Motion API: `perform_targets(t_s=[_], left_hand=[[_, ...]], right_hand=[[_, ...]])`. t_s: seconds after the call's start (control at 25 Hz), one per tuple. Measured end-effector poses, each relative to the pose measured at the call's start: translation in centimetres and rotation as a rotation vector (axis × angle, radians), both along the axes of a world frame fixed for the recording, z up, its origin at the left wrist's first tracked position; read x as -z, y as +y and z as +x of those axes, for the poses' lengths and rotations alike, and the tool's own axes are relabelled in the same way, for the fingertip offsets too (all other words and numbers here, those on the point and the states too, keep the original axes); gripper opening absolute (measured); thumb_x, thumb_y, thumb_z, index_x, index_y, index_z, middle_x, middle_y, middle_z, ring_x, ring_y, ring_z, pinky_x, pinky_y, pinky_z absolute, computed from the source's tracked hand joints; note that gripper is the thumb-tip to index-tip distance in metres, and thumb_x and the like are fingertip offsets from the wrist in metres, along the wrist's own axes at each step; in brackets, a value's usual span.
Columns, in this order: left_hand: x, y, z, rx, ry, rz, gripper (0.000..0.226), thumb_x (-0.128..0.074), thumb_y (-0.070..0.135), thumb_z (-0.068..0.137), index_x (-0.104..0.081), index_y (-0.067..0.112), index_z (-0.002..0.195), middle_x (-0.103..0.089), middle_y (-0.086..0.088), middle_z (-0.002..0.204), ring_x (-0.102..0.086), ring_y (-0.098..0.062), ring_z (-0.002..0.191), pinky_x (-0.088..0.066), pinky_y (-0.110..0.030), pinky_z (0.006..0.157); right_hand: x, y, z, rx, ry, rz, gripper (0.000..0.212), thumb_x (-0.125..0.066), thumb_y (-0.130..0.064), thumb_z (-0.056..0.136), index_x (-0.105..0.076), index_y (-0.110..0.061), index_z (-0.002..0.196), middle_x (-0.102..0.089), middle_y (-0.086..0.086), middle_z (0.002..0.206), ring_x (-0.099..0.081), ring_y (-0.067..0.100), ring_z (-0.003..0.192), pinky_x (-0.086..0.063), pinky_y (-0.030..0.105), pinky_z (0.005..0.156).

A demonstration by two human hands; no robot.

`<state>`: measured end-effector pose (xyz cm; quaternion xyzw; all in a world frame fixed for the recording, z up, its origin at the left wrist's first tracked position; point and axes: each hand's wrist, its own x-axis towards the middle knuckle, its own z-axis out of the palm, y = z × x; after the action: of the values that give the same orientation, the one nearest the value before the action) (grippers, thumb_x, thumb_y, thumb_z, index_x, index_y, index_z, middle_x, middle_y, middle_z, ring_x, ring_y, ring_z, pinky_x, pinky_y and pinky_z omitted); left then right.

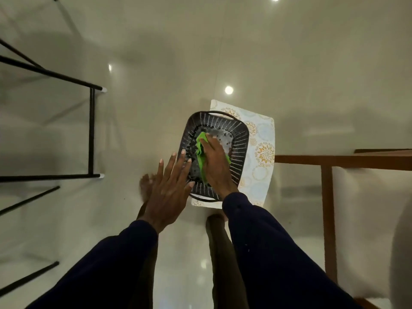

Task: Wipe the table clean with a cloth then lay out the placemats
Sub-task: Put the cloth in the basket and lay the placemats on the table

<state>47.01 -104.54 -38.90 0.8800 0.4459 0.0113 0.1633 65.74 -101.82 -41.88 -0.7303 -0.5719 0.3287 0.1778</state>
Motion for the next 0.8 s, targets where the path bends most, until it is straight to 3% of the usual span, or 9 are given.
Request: perform_targets(t_s=[0.2,0.32,0.44,0.56,0.68,0.8], left_hand=[[4.0,0.4,3.8,-0.108,0.034,-0.023,0.060,-0.025,0.038,0.117,-0.029,0.002,0.165,-0.013,-0.022,0.176,-0.009,-0.038,0.164,-0.020,-0.066,0.128],[4.8,2.3,5.6,-0.103,0.004,0.023,0.059,-0.035,0.032,0.114,-0.031,-0.001,0.164,-0.016,-0.025,0.174,-0.012,-0.041,0.163,-0.021,-0.067,0.126],[5.2,5.3,7.5,-0.090,-0.032,0.080,0.058,-0.035,0.033,0.115,-0.032,-0.001,0.163,-0.016,-0.025,0.174,-0.013,-0.041,0.163,-0.020,-0.067,0.127],[6.1,8.1,8.8,-0.069,-0.037,0.128,0.058,-0.035,0.035,0.116,-0.033,0.000,0.163,-0.018,-0.023,0.174,-0.013,-0.040,0.163,-0.021,-0.066,0.127],[7.2,10.5,10.1,-0.042,-0.028,0.167,0.060,-0.037,0.036,0.115,-0.031,0.000,0.164,-0.018,-0.022,0.174,-0.014,-0.041,0.163,-0.021,-0.067,0.126],[8.4,11.7,10.9,-0.014,-0.015,0.193,0.063,-0.038,0.037,0.116,-0.026,0.000,0.165,-0.015,-0.021,0.175,-0.012,-0.039,0.163,-0.022,-0.066,0.126]], right_hand=[[1.0,0.7,3.7,-0.155,0.079,0.048,0.055,-0.048,-0.020,0.101,-0.050,-0.002,0.153,-0.048,0.022,0.158,-0.045,0.039,0.148,-0.045,0.056,0.118],[0.1,2.4,8.6,-0.180,-0.013,0.240,0.046,-0.061,-0.010,0.100,-0.058,-0.002,0.145,-0.058,0.020,0.149,-0.054,0.034,0.140,-0.050,0.049,0.114],[-0.2,5.9,15.3,-0.222,-0.106,0.366,0.045,-0.045,-0.004,0.098,-0.063,0.000,0.139,-0.064,0.018,0.143,-0.059,0.032,0.133,-0.049,0.041,0.113],[2.0,10.5,20.3,-0.366,-0.265,0.296,0.047,-0.052,0.008,0.095,-0.062,-0.002,0.140,-0.062,0.018,0.145,-0.058,0.035,0.134,-0.049,0.048,0.110],[6.6,14.8,21.1,-0.680,-0.386,0.143,0.043,-0.055,-0.002,0.102,-0.058,-0.004,0.145,-0.058,0.022,0.149,-0.056,0.041,0.136,-0.049,0.058,0.108],[10.0,17.8,19.6,-0.937,-0.423,0.049,0.045,-0.060,-0.008,0.105,-0.052,-0.006,0.150,-0.054,0.024,0.153,-0.055,0.043,0.138,-0.049,0.058,0.108]])
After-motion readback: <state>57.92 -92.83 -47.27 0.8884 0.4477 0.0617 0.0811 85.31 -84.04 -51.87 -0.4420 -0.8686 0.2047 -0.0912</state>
